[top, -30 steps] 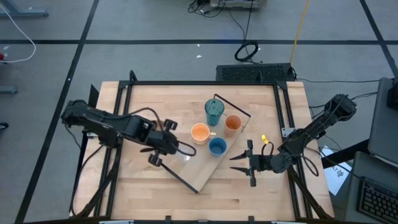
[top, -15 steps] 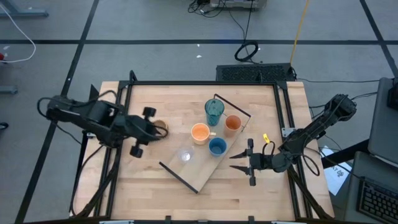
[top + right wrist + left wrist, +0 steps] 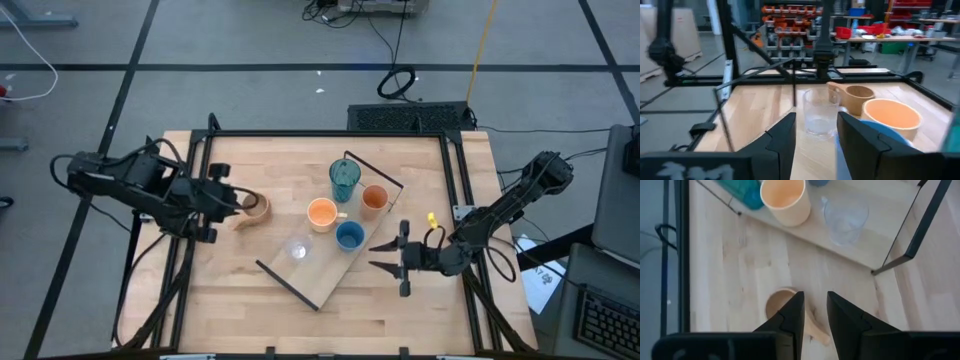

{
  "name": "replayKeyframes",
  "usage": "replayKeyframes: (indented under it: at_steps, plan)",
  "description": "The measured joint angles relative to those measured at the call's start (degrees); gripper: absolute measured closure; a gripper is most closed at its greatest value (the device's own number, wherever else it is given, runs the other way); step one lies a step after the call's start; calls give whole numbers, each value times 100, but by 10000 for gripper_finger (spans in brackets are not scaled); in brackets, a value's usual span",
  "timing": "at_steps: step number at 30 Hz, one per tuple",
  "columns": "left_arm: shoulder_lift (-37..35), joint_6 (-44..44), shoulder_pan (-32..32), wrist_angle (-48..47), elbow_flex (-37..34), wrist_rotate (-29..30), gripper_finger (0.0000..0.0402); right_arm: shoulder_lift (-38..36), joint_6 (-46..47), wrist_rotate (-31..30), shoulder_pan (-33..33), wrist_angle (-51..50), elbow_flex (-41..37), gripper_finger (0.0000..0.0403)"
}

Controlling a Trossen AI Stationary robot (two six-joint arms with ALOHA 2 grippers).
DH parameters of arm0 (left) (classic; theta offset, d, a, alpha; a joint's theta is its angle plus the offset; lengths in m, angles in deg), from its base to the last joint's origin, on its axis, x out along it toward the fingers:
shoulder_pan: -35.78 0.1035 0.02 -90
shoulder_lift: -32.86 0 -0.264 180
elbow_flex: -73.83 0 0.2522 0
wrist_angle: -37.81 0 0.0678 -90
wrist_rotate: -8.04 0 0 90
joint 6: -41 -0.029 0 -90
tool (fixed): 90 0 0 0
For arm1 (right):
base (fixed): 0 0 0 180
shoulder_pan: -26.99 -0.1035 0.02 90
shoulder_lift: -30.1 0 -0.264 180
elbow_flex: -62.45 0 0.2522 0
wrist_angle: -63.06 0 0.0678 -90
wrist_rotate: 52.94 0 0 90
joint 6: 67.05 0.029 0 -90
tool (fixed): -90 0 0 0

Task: Stack small to large cups/mugs on shelf
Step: Put the brown wooden mug on the shelf

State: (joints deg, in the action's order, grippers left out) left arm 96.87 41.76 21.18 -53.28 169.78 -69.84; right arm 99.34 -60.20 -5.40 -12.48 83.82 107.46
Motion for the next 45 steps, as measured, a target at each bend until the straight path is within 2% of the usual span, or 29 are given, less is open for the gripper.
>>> replayKeyframes:
  at_steps: [3, 9, 16, 26, 29, 34, 39, 45]
  plan:
    - [4, 305, -20, -135, 0, 42, 316, 0, 40, -124, -2, -20, 39, 276]
    - [-1, 1244, -190, -438, -76, 598, 316, 0, 40, -126, -2, -97, 345, 295]
    - [-73, 2106, -433, -436, -478, 887, 316, 0, 304, -126, -2, -1283, 1084, 312]
    - [-421, 2927, -463, -660, -1206, 798, 315, 0, 361, -128, -2, -1388, 1211, 314]
    - [-471, 3063, -409, -885, -993, 566, 315, 0, 361, -128, -2, -1388, 1211, 314]
    - [-329, 3127, -27, -1288, -54, 416, 315, 0, 297, -128, 23, -1389, 1211, 314]
    - [-71, 2714, 472, -1256, 852, 184, 315, 0, 256, -127, 113, -1390, 1211, 314]
    - [134, 2271, 1146, -1265, 1006, 179, 315, 0, 274, -126, 118, -1442, 1211, 314]
